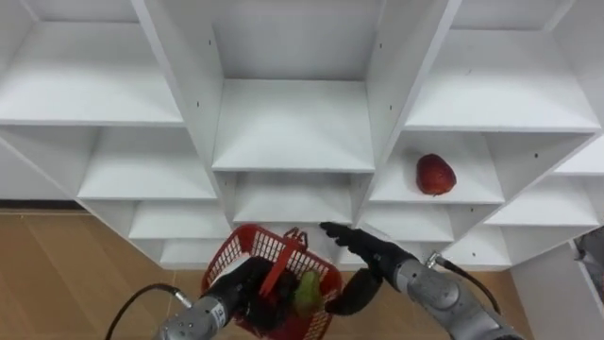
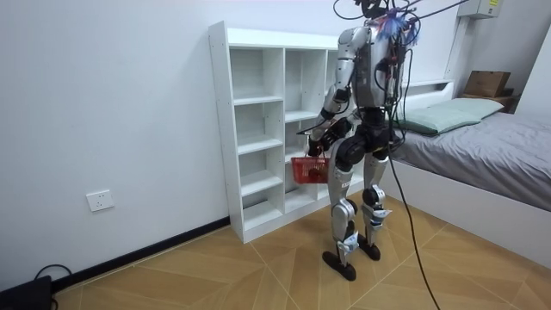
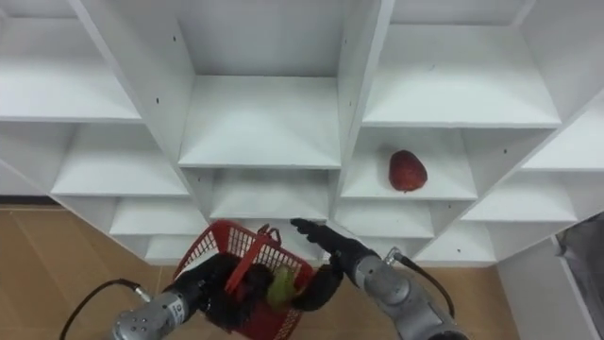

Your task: Collect fruits from the closet

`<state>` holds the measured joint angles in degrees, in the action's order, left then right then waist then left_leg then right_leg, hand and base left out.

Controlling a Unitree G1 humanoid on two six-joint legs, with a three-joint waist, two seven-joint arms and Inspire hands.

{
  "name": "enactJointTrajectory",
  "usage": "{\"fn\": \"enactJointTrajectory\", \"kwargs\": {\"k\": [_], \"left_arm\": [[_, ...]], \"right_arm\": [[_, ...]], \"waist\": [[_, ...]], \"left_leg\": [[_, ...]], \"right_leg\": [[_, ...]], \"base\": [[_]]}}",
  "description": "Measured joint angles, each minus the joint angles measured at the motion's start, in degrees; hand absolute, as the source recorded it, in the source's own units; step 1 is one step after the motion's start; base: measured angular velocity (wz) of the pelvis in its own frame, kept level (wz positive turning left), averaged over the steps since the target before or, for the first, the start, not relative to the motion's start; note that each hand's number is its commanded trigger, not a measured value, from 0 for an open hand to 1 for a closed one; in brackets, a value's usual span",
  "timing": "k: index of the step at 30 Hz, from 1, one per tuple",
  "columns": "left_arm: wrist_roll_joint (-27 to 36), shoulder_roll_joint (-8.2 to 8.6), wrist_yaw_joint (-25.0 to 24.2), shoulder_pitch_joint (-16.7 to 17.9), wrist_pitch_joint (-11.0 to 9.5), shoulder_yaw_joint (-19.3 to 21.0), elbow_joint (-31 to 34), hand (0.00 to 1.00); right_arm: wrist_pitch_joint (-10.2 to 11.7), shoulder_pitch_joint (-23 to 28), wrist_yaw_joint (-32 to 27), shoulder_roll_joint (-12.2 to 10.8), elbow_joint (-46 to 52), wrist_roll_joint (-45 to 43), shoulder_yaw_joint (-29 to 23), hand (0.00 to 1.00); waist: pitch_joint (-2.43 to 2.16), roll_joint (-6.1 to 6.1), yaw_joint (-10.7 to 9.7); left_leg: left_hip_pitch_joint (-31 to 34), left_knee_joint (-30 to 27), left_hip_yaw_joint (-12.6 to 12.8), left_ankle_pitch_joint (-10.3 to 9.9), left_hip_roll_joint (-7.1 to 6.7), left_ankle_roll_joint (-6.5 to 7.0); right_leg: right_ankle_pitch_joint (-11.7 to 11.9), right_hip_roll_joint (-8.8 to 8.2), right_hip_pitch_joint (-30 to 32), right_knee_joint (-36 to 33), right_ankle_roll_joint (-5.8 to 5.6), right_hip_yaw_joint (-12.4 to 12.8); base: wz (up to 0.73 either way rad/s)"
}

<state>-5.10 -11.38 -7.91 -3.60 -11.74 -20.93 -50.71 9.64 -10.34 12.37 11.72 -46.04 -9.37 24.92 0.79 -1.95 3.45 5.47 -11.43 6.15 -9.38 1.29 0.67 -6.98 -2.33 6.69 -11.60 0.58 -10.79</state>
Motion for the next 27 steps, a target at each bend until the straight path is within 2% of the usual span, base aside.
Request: {"fn": "enactJointTrajectory", "kwargs": {"k": [2, 4, 11, 15, 17, 23, 27], "left_arm": [[0.82, -0.91, 0.06, 1.74, 0.05, 0.73, 0.00, 1.00], [0.95, -1.23, -0.02, 2.38, 0.05, 0.96, 0.00, 1.00], [1.18, -0.38, 0.08, 4.44, 0.02, 5.31, 0.01, 1.00], [2.77, 0.18, 0.72, 5.06, 0.02, 6.61, -0.07, 1.00], [4.58, 0.75, 1.10, 6.05, -0.14, 7.64, -0.07, 1.00], [5.30, 0.84, 1.20, 7.49, -0.13, 9.66, 0.10, 1.00], [5.64, 0.84, 1.72, 7.89, -0.12, 9.72, 0.12, 1.00]], "right_arm": [[0.31, 3.80, -1.03, 0.64, 3.51, 0.09, -1.63, 0.00], [0.67, 5.49, -1.39, 0.97, 4.96, 0.33, -2.15, 0.00], [2.60, 11.88, -3.07, 1.78, 15.53, 0.29, -4.55, 0.00], [3.46, 13.74, -5.22, 1.71, 17.48, -0.12, -6.55, 0.00], [3.60, 14.16, -6.88, 1.49, 18.26, -0.21, -8.17, 0.00], [3.72, 15.57, -11.32, 1.57, 24.19, 0.34, -12.81, 0.00], [3.73, 15.62, -14.06, 1.59, 24.62, 0.29, -13.68, 0.00]], "waist": [[-0.05, 0.01, -0.17], [-0.05, 0.00, -0.32], [-0.39, -0.03, -0.33], [-0.89, 0.36, -0.58], [-1.03, 0.50, -1.50], [-0.91, 0.66, -2.92], [-0.80, 0.71, -3.04]], "left_leg": [[-0.32, 0.00, -0.02, 0.02, 0.06, -0.03], [-0.57, 0.05, 0.01, 0.02, 0.05, -0.04], [-2.11, 0.95, 1.40, 0.07, 0.15, -0.11], [-4.33, 1.86, 1.89, 0.07, 0.13, -0.11], [-5.61, 2.06, 2.12, 0.04, 0.10, -0.11], [-6.21, 2.25, 2.40, -0.01, 0.19, -0.15], [-6.71, 2.40, 2.40, -0.01, 0.20, -0.16]], "right_leg": [[0.00, 0.08, -0.39, 0.10, 0.01, 0.01], [0.00, 0.07, -0.60, 0.11, 0.01, 0.11], [0.06, 0.40, -0.96, 0.03, -0.03, 1.77], [0.10, 0.53, -2.84, 0.67, -0.13, 2.43], [0.09, 0.61, -4.17, 1.06, -0.25, 2.75], [0.10, 0.75, -4.55, 1.07, -0.25, 3.01], [0.10, 0.83, -5.02, 1.23, -0.25, 3.15]], "base": [[0.00], [0.00], [-0.10], [-0.09], [-0.06], [-0.02], [0.00]]}}
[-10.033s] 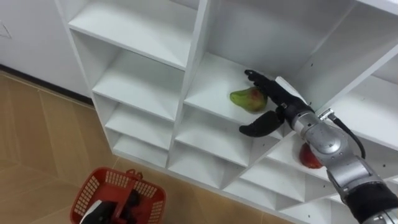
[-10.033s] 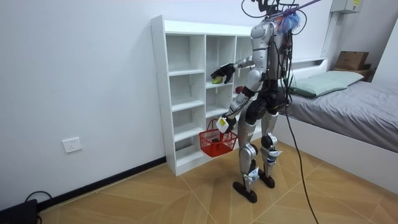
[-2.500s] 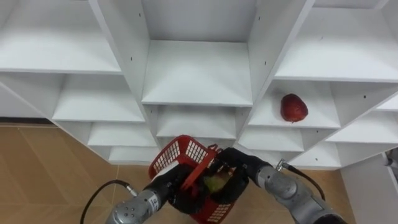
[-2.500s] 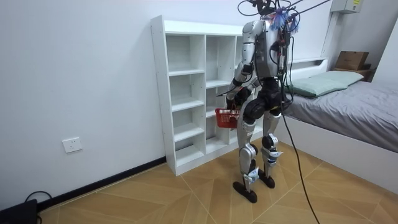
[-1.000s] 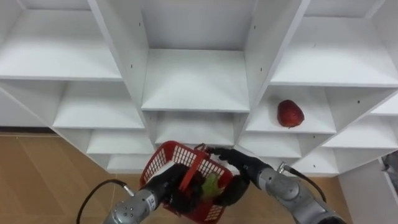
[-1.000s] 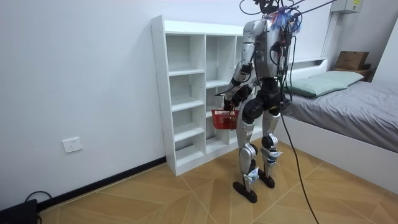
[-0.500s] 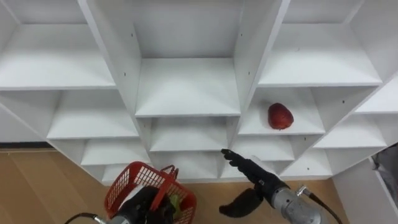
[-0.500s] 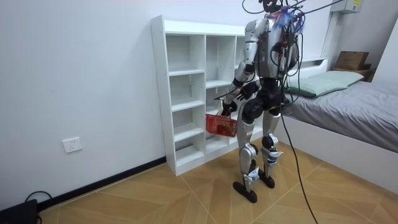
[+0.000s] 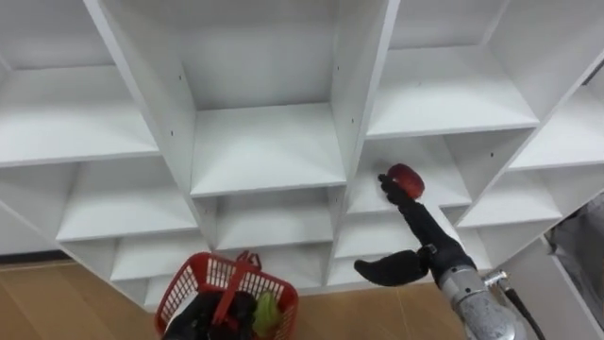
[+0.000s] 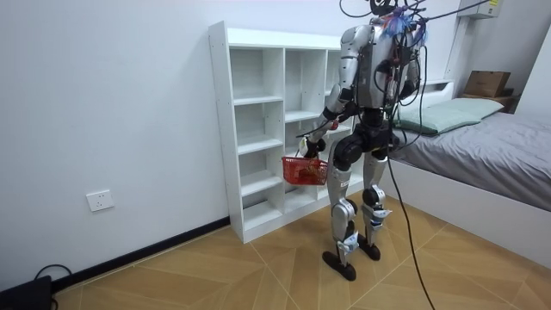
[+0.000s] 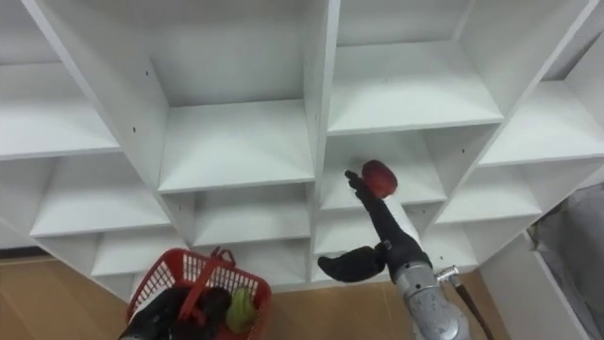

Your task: Collect fruits from the closet

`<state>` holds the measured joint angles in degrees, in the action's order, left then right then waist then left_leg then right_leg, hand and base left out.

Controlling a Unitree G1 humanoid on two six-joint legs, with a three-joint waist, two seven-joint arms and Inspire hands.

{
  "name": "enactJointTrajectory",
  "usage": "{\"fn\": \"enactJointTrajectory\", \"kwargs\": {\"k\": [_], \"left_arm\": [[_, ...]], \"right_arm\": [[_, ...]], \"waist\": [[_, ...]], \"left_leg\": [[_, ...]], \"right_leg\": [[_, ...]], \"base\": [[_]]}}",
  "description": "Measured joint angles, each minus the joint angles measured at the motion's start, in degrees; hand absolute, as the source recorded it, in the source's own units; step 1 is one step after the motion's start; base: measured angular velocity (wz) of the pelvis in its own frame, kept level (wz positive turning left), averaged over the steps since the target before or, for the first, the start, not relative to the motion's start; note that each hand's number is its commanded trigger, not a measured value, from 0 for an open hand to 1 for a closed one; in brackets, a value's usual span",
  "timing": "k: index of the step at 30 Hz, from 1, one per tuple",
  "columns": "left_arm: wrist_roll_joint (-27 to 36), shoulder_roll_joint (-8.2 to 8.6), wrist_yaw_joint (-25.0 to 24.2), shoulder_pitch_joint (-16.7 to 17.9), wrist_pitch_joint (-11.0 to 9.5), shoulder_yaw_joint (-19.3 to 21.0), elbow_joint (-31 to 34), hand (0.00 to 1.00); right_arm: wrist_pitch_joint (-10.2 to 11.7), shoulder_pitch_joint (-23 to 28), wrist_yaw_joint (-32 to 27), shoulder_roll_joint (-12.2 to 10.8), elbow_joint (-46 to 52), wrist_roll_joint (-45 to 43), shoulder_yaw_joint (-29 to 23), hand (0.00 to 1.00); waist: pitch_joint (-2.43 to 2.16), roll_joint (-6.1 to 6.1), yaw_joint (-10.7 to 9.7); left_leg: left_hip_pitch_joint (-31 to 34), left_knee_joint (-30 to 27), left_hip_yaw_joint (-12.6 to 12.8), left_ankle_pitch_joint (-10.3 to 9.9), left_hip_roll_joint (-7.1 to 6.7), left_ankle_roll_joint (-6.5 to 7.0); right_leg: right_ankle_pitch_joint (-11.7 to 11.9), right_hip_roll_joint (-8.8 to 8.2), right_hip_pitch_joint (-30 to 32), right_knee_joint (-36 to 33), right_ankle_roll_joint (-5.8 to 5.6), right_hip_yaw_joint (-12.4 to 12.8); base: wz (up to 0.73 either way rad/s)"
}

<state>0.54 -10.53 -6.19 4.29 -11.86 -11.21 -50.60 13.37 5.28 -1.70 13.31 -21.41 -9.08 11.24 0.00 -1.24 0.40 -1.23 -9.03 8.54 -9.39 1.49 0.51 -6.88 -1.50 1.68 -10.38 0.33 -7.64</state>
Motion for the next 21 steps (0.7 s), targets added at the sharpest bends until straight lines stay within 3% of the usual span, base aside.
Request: {"fn": "enactJointTrajectory", "kwargs": {"k": [7, 21], "left_arm": [[-0.05, 0.01, 1.05, 0.69, 0.15, 2.26, 1.43, 1.00], [-0.24, -0.04, 1.85, 4.17, 0.30, 2.98, 10.64, 1.00]], "right_arm": [[0.00, 0.41, -3.07, 0.01, 0.16, 0.13, -1.30, 0.00], [0.07, 0.56, -10.12, 0.05, 1.47, 2.30, -1.52, 0.00]], "waist": [[0.31, -0.27, -0.13], [0.36, -0.69, 0.02]], "left_leg": [[-0.48, 0.44, 0.00, -0.01, -0.03, -0.01], [-2.53, 1.35, 0.01, -0.07, -0.05, -0.08]], "right_leg": [[0.07, 0.02, -0.62, 0.73, -0.09, -0.15], [0.11, 0.15, -2.65, 1.73, -0.24, -0.38]], "base": [[0.00], [0.00]]}}
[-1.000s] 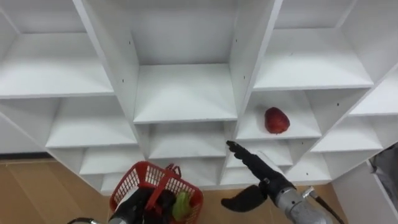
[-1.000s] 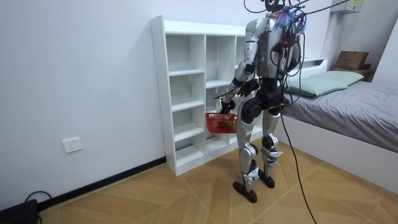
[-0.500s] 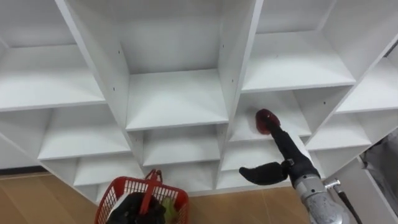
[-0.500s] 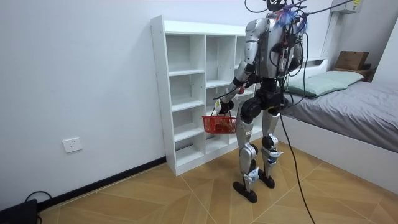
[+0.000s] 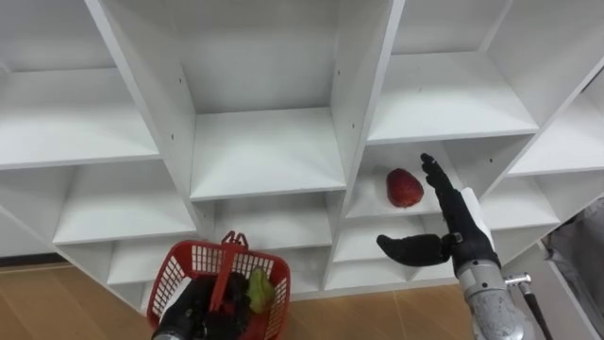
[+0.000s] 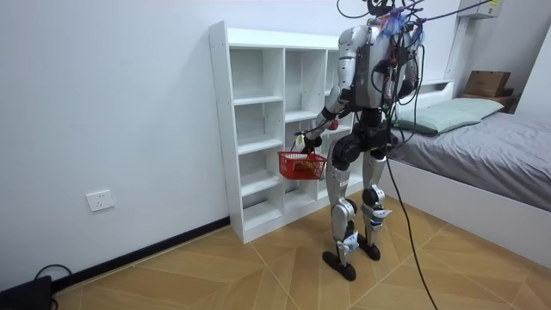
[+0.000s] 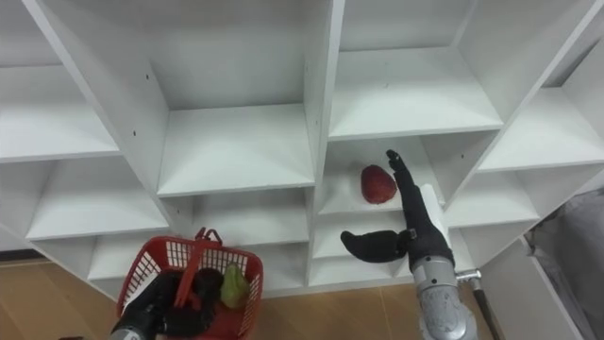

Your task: Collect fruits from the closet

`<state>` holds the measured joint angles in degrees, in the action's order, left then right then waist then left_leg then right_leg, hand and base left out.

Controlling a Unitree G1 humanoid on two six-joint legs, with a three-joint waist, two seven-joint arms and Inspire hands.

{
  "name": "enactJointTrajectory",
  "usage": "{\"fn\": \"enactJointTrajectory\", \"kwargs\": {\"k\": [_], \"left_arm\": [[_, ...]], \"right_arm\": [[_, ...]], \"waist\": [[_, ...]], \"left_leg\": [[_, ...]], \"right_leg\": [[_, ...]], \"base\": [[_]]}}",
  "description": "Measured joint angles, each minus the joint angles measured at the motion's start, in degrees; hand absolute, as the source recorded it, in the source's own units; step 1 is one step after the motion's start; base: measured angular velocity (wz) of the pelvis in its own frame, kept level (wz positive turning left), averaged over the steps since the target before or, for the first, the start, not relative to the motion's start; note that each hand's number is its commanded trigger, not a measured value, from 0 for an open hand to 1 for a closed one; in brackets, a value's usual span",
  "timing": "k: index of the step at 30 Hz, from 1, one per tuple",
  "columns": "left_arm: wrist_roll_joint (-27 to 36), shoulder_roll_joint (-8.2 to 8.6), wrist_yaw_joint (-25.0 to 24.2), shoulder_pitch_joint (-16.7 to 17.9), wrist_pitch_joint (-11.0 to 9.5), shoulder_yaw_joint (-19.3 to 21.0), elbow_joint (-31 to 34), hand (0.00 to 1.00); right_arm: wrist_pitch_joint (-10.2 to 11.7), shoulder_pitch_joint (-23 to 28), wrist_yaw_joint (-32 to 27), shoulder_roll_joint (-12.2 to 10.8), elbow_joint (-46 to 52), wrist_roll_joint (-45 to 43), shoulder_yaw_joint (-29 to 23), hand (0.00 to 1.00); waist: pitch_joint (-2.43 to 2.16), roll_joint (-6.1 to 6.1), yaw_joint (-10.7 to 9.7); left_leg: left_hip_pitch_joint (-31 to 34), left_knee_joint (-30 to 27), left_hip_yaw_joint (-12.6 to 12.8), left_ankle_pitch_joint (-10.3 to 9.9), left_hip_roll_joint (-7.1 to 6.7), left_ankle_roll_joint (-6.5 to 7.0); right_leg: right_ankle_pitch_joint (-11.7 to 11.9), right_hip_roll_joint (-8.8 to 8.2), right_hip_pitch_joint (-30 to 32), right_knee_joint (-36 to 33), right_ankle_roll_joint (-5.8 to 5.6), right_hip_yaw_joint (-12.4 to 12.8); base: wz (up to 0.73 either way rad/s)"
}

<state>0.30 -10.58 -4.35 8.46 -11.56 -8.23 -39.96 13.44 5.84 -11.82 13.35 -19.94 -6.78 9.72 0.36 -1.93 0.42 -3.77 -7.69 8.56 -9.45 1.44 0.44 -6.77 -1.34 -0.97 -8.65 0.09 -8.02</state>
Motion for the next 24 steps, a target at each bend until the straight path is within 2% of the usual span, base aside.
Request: {"fn": "enactJointTrajectory", "kwargs": {"k": [16, 22, 24], "left_arm": [[0.01, 0.06, -0.35, 1.94, 0.73, 0.34, -0.01, 1.00], [0.01, -0.07, -0.92, 1.94, 0.80, 0.71, 0.04, 1.00], [0.02, -0.37, -1.23, 1.81, 0.87, 0.70, 0.05, 1.00]], "right_arm": [[0.42, -0.03, -4.53, 0.00, 0.03, 4.19, 0.04, 0.00], [0.42, -1.68, -4.89, 0.04, -3.62, 5.29, -0.18, 0.00], [0.42, -2.78, -4.96, 0.13, -5.61, 6.71, -0.18, 0.00]], "waist": [[0.07, -0.48, 0.58], [0.10, -0.79, 1.31], [-0.04, -1.07, 1.32]], "left_leg": [[0.15, -0.03, -0.86, 0.01, -0.08, 0.00], [0.61, -0.17, -1.06, 0.01, -0.11, 0.00], [1.70, -0.77, -1.53, 0.00, -0.13, 0.01]], "right_leg": [[-0.01, -0.09, -0.14, 0.00, 0.00, -0.45], [-0.07, -0.18, 0.06, 0.00, -0.02, -0.73], [-0.09, -0.31, 0.51, -0.01, -0.01, -1.36]], "base": [[0.01], [0.02], [0.15]]}}
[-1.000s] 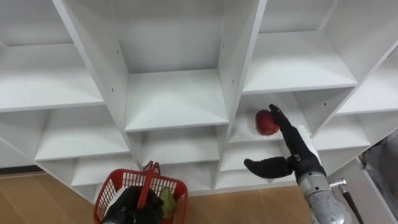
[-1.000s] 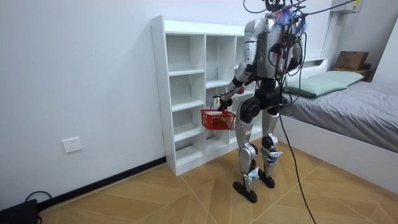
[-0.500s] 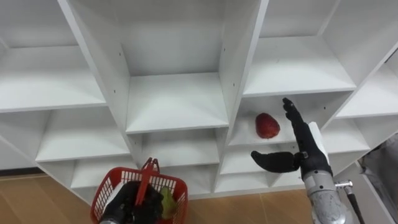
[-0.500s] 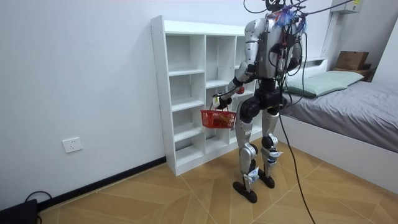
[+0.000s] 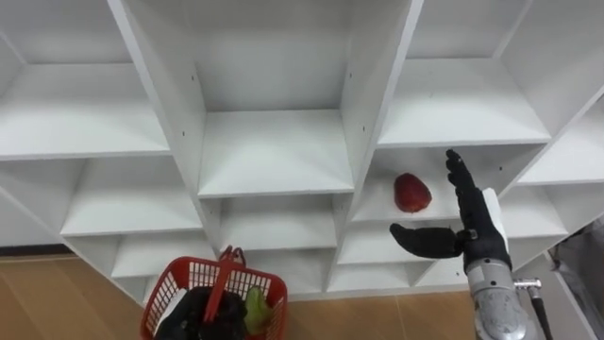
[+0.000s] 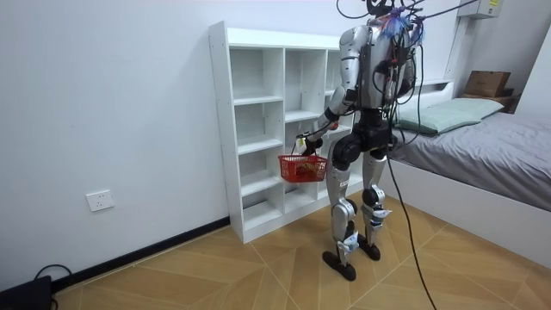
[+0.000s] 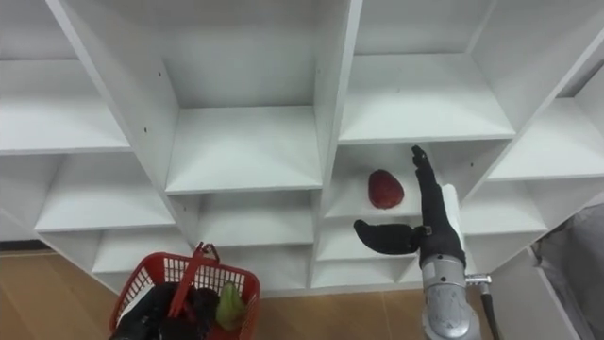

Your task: Collect fruits from the closet

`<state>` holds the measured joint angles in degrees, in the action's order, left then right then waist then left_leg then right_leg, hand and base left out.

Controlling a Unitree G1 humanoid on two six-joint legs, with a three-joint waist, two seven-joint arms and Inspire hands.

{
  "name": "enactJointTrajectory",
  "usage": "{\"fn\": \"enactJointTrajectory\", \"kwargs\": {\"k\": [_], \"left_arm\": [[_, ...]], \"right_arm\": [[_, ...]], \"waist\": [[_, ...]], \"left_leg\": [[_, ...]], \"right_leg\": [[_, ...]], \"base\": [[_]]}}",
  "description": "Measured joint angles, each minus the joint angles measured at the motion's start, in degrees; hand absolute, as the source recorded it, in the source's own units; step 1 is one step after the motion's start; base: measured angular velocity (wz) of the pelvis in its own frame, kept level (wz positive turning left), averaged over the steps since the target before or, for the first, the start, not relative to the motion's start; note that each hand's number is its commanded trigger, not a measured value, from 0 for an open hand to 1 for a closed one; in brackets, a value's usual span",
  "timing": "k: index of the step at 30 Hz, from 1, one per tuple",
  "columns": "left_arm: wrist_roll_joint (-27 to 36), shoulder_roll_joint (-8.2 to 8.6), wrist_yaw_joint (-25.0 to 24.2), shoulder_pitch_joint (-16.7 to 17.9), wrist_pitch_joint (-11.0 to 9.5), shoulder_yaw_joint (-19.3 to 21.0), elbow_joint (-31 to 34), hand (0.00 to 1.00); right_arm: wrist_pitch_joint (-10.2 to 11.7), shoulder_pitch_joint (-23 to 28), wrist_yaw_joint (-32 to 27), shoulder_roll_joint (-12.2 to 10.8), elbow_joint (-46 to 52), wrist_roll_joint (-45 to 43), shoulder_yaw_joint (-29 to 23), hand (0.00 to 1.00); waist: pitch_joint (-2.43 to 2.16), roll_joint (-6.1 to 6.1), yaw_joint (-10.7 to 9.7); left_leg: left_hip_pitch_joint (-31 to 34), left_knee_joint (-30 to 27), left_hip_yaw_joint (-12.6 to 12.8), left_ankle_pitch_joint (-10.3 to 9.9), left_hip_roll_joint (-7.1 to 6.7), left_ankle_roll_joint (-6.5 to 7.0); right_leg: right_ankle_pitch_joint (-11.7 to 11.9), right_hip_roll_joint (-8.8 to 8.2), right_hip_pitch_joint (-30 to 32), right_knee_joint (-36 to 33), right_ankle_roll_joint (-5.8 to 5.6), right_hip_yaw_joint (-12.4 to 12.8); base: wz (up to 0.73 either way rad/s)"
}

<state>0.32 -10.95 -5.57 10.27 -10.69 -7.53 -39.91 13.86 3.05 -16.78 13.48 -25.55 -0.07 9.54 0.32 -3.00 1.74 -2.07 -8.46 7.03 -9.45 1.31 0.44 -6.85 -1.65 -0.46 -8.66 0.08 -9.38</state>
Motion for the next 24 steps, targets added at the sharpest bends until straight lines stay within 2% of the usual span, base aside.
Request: {"fn": "enactJointTrajectory", "kwargs": {"k": [3, 7, 12, 20, 24], "left_arm": [[0.00, -0.11, -0.25, -0.70, 0.63, -0.07, 0.02, 1.00], [0.01, -0.11, -0.31, -0.71, 0.90, -0.09, -0.21, 1.00], [-0.08, -0.12, -1.63, -0.97, 1.66, -0.01, -0.64, 1.00], [-0.06, -0.41, -3.30, -3.10, 3.19, -0.55, -1.39, 1.00], [0.01, -0.73, -3.81, -3.84, 3.28, -0.56, -1.37, 1.00]], "right_arm": [[0.00, -1.47, -0.74, 0.21, -2.54, 1.10, 0.01, 0.00], [0.03, -3.18, -1.20, 0.23, -5.92, 1.38, 0.01, 0.00], [0.03, -5.89, -1.26, 0.22, -11.33, 0.01, 0.01, 0.00], [-0.11, -15.58, -1.36, 0.37, -23.29, 4.36, -0.82, 0.00], [-0.25, -17.25, -1.39, 0.48, -23.64, 6.75, -2.07, 0.00]], "waist": [[-0.02, -0.19, -0.02], [0.24, 0.24, 0.00], [0.34, 0.62, 0.21], [0.56, 0.75, 0.30], [0.60, 0.71, 0.33]], "left_leg": [[1.76, -0.96, -1.03, 0.00, -0.04, 0.00], [2.94, -1.26, -1.83, 0.00, -0.09, -0.01], [5.90, -2.35, -2.46, 0.02, -0.09, -0.02], [11.80, -4.83, -3.31, 0.05, -0.12, -0.02], [14.81, -6.29, -4.04, 0.08, -0.22, 0.02]], "right_leg": [[0.02, -0.10, 0.94, -0.08, 0.03, -0.80], [0.00, -0.23, 1.43, 0.00, 0.06, -2.06], [0.04, -0.40, 3.84, -0.51, 0.16, -2.94], [-0.08, -0.82, 9.02, -2.53, 0.39, -4.09], [-0.42, -1.27, 11.77, -4.09, 0.72, -5.05]], "base": [[0.17], [0.14], [0.07], [0.05], [0.11]]}}
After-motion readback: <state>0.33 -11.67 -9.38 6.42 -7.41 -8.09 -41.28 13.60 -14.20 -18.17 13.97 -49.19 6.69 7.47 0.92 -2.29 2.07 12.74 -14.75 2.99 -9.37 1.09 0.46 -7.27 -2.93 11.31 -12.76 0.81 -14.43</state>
